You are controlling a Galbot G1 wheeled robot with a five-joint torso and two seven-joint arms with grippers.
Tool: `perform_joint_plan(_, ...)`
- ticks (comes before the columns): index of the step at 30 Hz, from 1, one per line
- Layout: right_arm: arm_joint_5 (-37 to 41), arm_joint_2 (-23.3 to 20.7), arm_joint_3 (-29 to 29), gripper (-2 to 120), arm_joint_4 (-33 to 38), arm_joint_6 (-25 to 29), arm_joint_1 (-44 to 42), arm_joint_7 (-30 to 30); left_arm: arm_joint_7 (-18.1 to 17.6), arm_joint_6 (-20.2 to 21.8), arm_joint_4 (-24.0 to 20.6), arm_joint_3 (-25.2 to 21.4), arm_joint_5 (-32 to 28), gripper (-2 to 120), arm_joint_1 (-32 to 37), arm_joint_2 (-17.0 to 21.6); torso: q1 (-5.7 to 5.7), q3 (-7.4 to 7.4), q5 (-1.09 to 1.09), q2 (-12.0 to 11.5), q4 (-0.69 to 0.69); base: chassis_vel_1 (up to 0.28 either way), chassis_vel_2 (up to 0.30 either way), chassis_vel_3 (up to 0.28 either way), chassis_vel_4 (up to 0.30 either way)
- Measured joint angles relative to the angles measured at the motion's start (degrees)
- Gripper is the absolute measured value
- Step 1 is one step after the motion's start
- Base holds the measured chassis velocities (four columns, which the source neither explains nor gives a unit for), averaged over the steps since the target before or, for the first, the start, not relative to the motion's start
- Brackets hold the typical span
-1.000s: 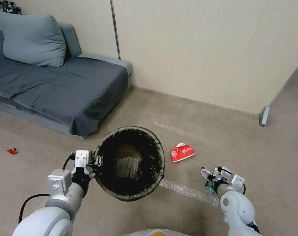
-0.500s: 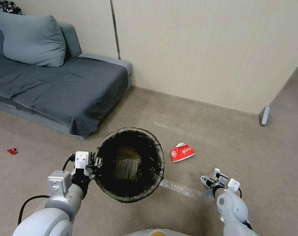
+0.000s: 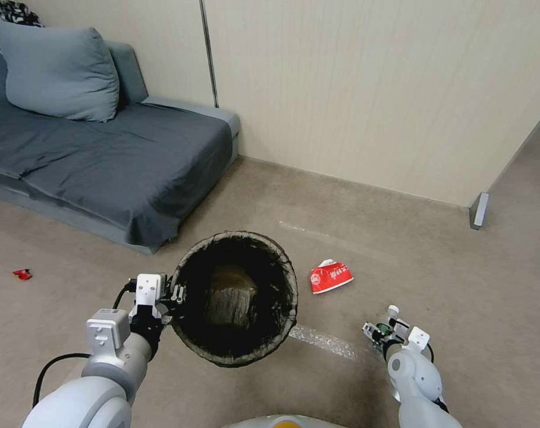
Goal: Pick up the trash bin, then pick up the garbage from the floor and place it into the trash bin.
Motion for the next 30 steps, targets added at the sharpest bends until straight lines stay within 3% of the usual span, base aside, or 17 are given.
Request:
perform_joint_plan(12,-0.3,0.3,0.0,34,-0.7,1.4,0.4,-0.7,0.1,0.0,0.7,0.2,-0.3,3,-0.7,0.2,0.0,0.0,0.0,0.0,0.0,0.0,0.0,0.0,0.0)
perform_joint_plan(20,-0.9,-0.4,0.2,20,1.4,2.4,-0.6,-1.1,0.1,-0.1,0.7,0.2,-0.3,3,-0.6,0.1,0.0,0.0,0.02,0.0,0.0,0.0,0.0,0.0,0.0)
perform_joint_plan(26,-1.5,-3.3,-0.1,20,11.3,2.8,-3.1,-1.4,0.2,-0.1,0.7,0.3,-0.3,3,-0.5,0.1,0.0,0.0,0.01,0.0,-0.01,0.0,0.0,0.0,0.0)
perform_joint_plan(30,0.1,-7.1,0.0,20,22.3,1.8,-4.7,-1.4,0.2,-0.1,0.5,0.2,-0.3,3,-0.3,0.1,0.0,0.0,0.0,0.0,0.0,0.0,0.0,0.0,0.0)
